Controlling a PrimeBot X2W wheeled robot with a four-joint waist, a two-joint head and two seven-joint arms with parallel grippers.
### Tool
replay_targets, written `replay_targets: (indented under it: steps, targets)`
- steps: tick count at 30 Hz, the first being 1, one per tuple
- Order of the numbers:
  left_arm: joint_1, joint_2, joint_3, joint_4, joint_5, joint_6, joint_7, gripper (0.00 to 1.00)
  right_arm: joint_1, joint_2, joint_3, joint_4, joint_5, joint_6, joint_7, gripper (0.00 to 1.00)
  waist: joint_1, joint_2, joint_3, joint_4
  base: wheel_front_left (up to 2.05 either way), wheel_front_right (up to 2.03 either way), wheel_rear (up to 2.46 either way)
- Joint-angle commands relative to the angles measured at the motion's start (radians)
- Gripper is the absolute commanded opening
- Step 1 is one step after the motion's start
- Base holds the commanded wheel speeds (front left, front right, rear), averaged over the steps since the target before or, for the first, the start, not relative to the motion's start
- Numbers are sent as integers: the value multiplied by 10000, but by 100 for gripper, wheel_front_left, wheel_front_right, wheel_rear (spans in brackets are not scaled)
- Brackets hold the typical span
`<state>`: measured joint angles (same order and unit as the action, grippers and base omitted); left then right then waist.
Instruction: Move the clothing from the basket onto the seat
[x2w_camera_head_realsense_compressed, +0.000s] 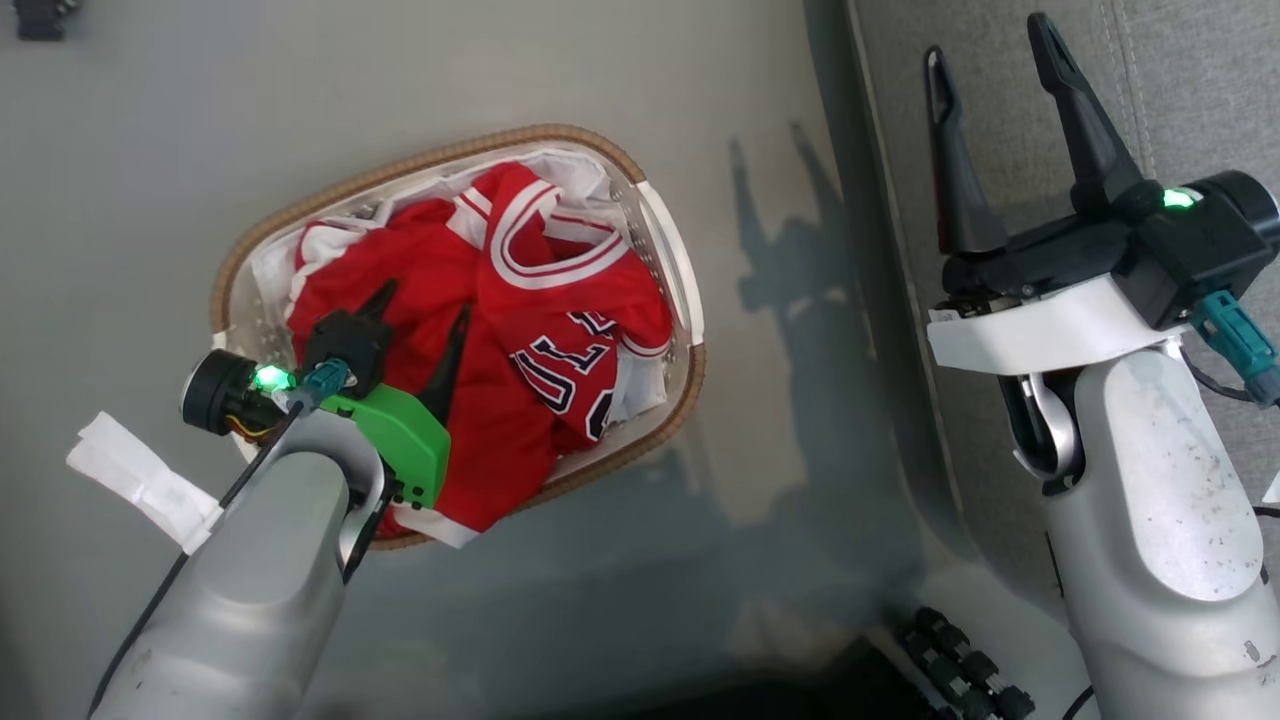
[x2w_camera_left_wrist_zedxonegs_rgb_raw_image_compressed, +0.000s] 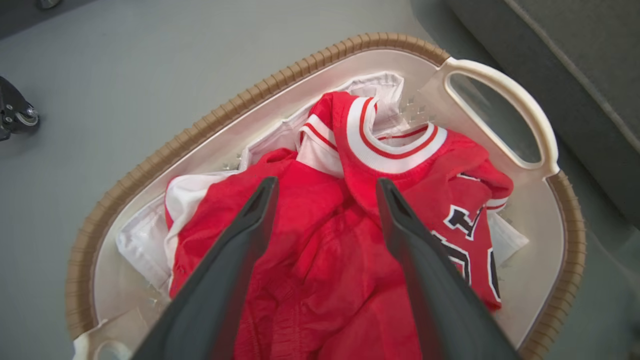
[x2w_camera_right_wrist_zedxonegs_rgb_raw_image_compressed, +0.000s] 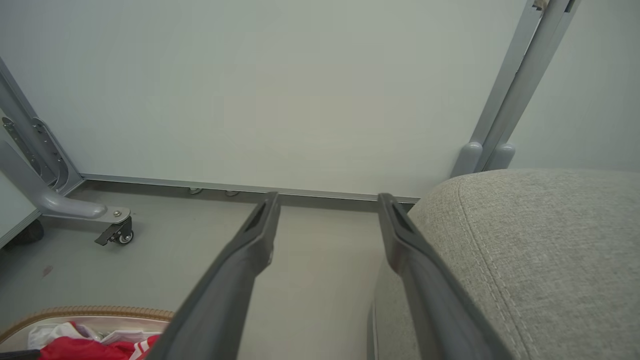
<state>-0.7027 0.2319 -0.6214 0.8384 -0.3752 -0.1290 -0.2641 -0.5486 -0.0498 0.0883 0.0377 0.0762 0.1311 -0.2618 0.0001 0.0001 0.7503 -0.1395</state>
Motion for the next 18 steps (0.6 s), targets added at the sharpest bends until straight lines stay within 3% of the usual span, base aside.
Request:
replay_targets:
  steps: [1, 18]
  targets:
    - [-268, 101, -209, 167, -119, -26, -4, 100, -132, -26, 50, -79, 71, -6, -50, 100, -1, -1, 526, -359, 0, 0, 0]
    - [-1935, 247, -3605, 2529, -1361, -27, 456, 100, -625, -23, 356, -619, 234, -6, -48, 100, -1, -1, 1592, -612, 0, 0, 0]
